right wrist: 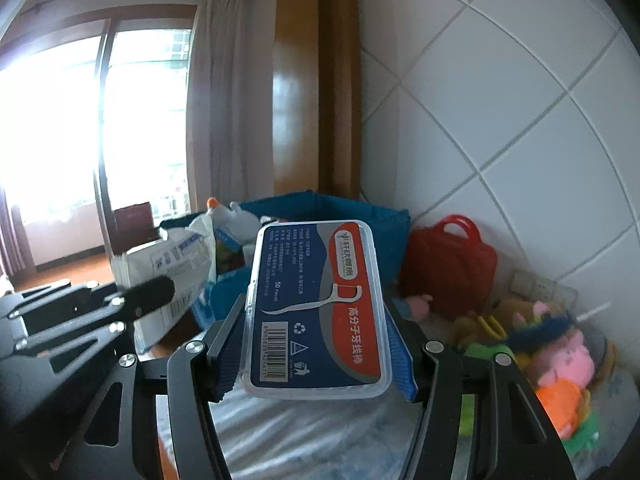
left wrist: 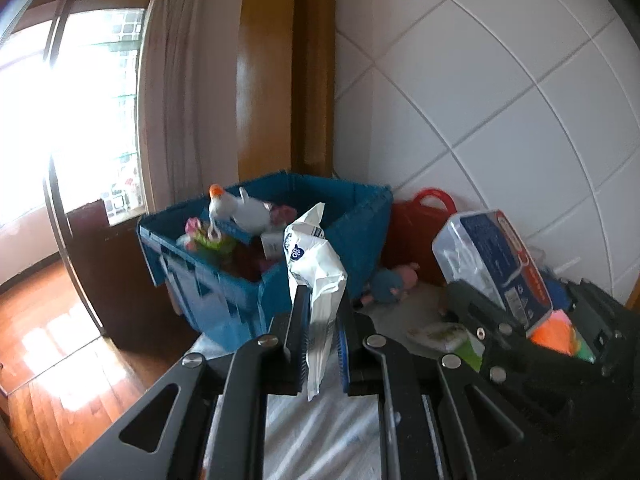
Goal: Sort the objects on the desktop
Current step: 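Carry the white packet and floss box over to the blue crate with both tools, then open both tools to drop the packet and floss box into the crate, then move both tools back to the table toward the plush toy pile, then grasp the pink pig plush in the orange dress with the right tool, then grasp the white-blue paracetamol box with the left tool, then carry the pig plush and paracetamol box toward the blue crate with both tools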
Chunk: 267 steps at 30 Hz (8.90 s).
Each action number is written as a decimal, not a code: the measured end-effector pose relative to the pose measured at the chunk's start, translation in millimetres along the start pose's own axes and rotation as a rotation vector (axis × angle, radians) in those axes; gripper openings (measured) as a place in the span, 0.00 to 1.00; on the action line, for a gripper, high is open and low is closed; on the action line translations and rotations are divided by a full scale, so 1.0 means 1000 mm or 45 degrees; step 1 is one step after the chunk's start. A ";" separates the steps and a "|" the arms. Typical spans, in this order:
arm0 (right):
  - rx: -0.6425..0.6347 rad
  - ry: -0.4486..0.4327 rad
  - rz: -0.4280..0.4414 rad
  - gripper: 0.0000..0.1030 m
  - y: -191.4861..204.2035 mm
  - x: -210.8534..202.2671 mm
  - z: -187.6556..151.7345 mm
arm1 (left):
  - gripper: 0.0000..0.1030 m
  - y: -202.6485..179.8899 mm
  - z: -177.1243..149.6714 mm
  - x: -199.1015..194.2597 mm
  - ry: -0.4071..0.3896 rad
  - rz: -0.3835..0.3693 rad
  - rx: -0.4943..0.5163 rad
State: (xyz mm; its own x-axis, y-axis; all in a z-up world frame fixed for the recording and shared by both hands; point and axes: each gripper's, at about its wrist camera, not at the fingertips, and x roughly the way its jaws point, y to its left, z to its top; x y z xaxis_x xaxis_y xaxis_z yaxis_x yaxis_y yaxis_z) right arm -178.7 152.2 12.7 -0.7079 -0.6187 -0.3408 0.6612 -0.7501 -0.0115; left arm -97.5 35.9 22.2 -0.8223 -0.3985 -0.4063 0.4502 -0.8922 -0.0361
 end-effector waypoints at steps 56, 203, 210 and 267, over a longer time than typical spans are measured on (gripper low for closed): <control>0.149 0.065 -0.615 1.00 0.071 0.236 0.108 | 0.79 0.173 0.133 0.276 0.081 -0.401 0.112; 0.725 0.448 -0.786 0.74 -0.350 -0.069 -0.242 | 0.70 -0.387 -0.214 0.197 0.708 -0.691 0.645; 0.766 0.423 -0.785 0.74 -0.373 -0.088 -0.272 | 0.72 -0.420 -0.238 0.210 0.659 -0.580 0.689; 0.190 -0.006 -0.073 0.74 -0.069 0.087 0.064 | 0.69 0.055 0.053 0.127 0.019 -0.046 0.229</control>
State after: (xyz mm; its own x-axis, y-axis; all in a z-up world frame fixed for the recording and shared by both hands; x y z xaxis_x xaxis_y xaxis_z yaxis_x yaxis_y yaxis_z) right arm -302.2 135.1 44.2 -0.7447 -0.5746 -0.3394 0.5756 -0.8104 0.1090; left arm -195.4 -74.8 17.3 -0.8309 -0.3637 -0.4211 0.3501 -0.9299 0.1124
